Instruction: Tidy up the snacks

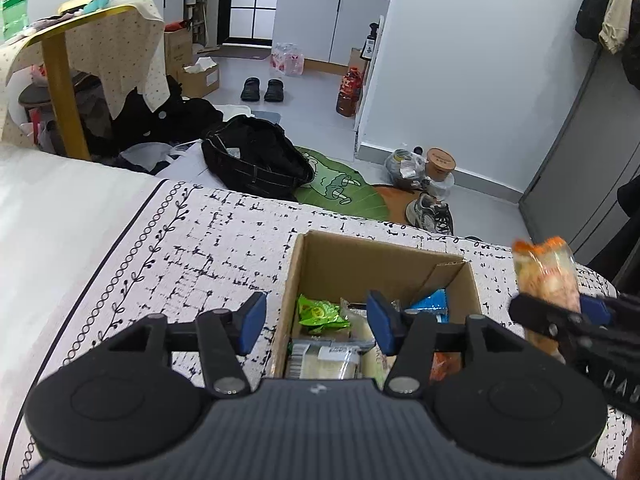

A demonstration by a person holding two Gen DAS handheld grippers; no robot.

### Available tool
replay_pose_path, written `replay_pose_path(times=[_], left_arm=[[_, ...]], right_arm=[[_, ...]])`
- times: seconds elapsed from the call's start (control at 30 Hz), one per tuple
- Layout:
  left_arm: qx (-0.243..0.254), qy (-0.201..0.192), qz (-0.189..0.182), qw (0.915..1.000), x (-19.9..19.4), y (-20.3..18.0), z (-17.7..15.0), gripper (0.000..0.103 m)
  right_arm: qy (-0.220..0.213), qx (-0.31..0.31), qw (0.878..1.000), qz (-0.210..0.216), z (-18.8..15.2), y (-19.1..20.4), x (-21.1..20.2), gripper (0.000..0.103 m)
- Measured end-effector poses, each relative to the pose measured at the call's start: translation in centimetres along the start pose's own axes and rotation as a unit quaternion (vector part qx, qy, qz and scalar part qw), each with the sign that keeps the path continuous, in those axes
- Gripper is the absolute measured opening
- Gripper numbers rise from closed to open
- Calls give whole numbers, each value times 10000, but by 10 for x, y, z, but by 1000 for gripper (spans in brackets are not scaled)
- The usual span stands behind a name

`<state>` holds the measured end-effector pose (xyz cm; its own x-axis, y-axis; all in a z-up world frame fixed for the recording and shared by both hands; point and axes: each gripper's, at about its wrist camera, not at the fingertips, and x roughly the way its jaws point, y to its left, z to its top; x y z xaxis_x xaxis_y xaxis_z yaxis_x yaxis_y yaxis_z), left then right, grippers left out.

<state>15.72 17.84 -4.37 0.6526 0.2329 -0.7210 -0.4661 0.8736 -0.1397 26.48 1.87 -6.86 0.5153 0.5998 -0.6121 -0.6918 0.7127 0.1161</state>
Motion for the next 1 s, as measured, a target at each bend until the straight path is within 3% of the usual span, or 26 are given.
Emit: replay_pose_path(times=[0.03, 0.07, 0.13, 0.3, 0.93, 1.0], left_arm=[[-1, 2, 9, 10000, -1, 0, -1, 55], [0, 12, 16, 10000, -3, 0, -1, 55], [8, 27, 10, 10000, -6, -1, -3, 56], [40, -9, 12, 10000, -11, -6, -9, 69], [84, 251, -20, 9996, -30, -42, -33, 82], [161, 220, 8, 9996, -36, -46, -36, 88]], right_arm=[[-48, 72, 9999, 138, 2, 1, 0, 39], [-120, 176, 9993, 314, 4, 1, -1, 55], [-148, 279, 9987, 402, 4, 1, -1, 69], [-181, 258, 9992, 244, 0, -7, -9, 68], [0, 496, 9987, -82, -31, -46, -49, 68], [-14, 599, 9982, -59, -35, -52, -55, 68]])
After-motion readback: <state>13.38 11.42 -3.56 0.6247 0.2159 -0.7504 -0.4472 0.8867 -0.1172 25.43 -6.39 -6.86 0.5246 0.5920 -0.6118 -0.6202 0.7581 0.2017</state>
